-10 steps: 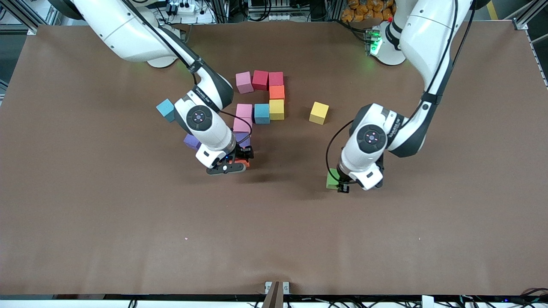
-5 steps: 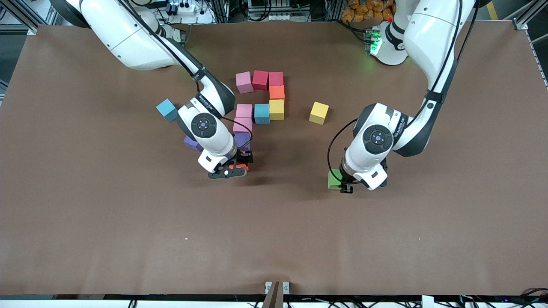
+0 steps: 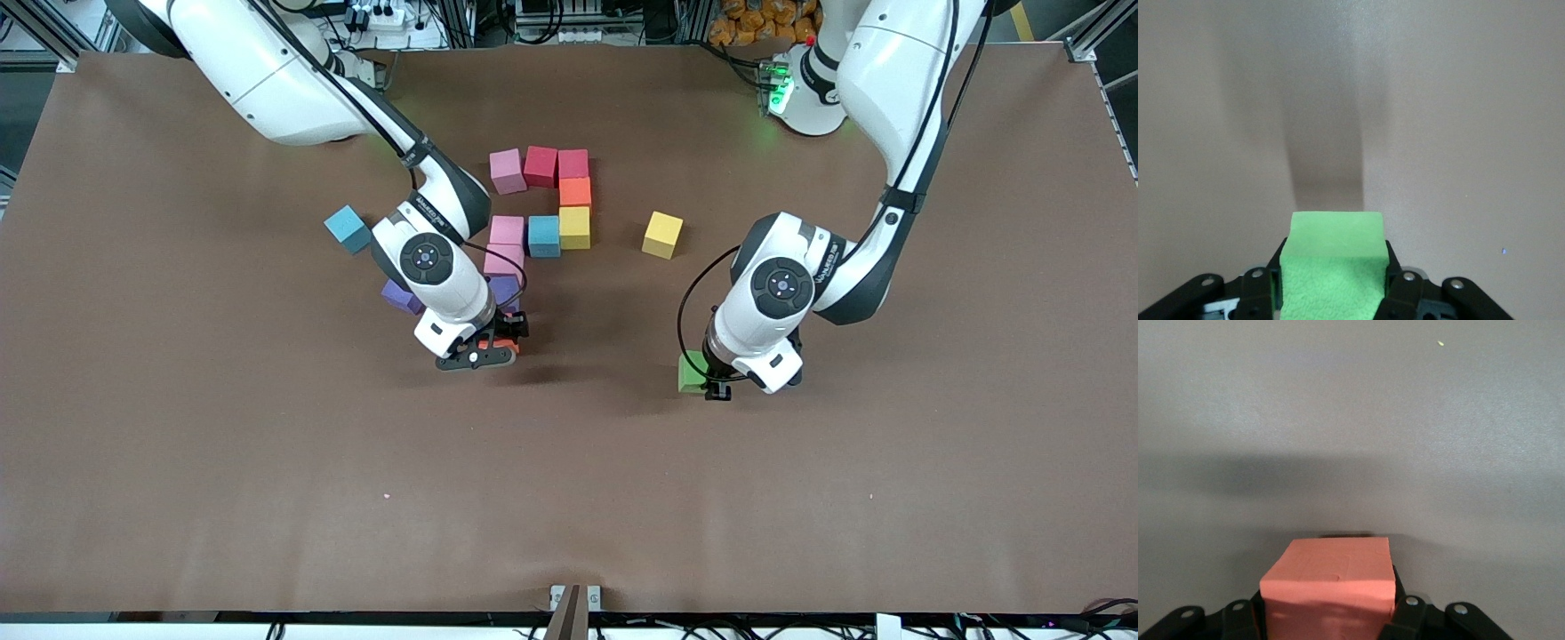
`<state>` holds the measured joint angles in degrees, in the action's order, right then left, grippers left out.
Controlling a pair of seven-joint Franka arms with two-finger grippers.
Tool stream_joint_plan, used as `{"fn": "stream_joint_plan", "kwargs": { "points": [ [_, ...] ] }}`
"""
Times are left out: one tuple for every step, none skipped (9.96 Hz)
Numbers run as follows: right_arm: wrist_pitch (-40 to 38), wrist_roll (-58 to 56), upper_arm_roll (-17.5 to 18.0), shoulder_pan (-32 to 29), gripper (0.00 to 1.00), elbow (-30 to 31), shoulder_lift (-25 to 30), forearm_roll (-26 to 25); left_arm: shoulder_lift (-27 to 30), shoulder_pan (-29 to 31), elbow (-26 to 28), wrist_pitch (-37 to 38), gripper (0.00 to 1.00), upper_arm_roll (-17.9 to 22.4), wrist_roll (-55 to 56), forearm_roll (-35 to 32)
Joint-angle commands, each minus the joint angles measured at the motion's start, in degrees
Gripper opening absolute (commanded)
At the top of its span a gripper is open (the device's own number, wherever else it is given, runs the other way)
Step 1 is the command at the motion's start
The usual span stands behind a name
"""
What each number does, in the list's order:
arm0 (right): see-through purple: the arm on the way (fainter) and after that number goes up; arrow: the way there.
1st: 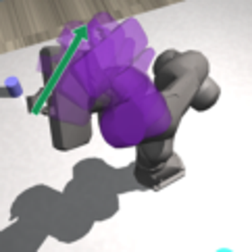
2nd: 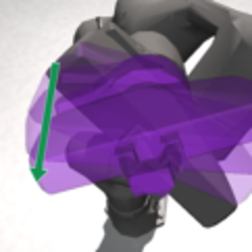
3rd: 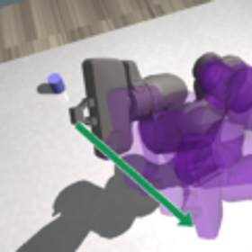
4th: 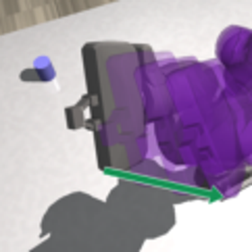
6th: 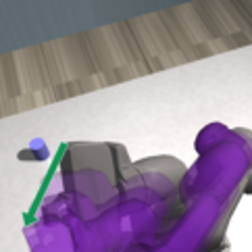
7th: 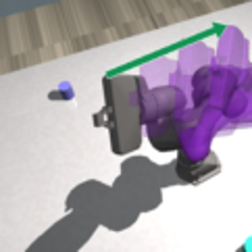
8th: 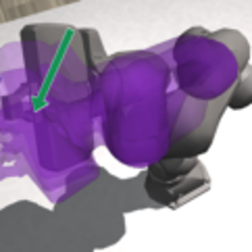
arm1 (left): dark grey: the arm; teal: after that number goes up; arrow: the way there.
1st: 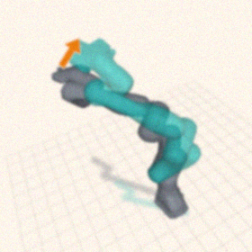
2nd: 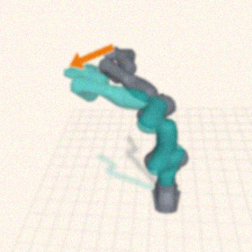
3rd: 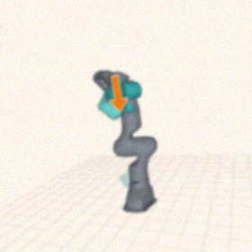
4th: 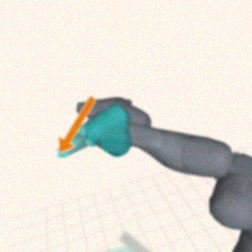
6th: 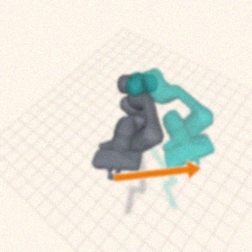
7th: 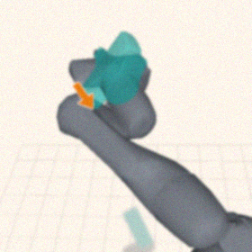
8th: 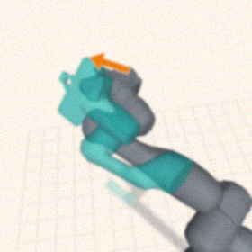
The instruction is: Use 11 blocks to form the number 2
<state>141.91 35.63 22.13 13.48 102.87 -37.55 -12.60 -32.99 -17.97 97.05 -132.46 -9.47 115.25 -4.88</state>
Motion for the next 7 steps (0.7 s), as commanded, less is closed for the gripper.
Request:
{"fn": "stream_joint_plan", "kwargs": {
  "points": [
    [-0.23, 3.12, 0.11, 0.75, 0.27, -1.18, -0.50, -0.84, 1.52, -0.49, 0.60, 0.98, 0.00, -0.02, 1.82, 1.19],
    [-0.23, 4.18, 0.20, 1.54, 0.27, -1.26, -0.42, -0.84, 1.52, -0.67, -0.01, 0.98, 0.00, -0.11, 3.13, 1.19],
    [-0.23, 5.67, 0.11, 2.24, 0.27, -1.79, -0.41, -0.76, 1.26, -0.84, -1.23, 0.98, 0.00, -0.11, 3.75, 1.19],
    [-0.32, 6.29, 0.11, 2.86, 0.27, -2.66, -0.50, -0.67, 1.17, -0.93, -1.85, 0.98, 0.00, -0.11, 4.54, 1.19],
    [-0.32, 6.47, 0.11, 3.13, 0.27, -3.63, -0.68, -0.67, 1.08, -0.93, -2.21, 0.98, 0.00, -0.11, 4.90, 1.11],
    [-0.41, 6.73, 0.11, 3.82, 0.27, -4.25, -0.68, -0.49, 0.99, -0.93, -2.21, 0.89, 0.00, -0.11, 4.99, 1.11],
    [-0.93, 6.65, 0.11, 5.05, 0.27, -5.21, -0.77, -1.10, 0.99, -0.93, -2.21, 0.89, 0.00, -0.11, 5.34, 1.11]
  ]
}}
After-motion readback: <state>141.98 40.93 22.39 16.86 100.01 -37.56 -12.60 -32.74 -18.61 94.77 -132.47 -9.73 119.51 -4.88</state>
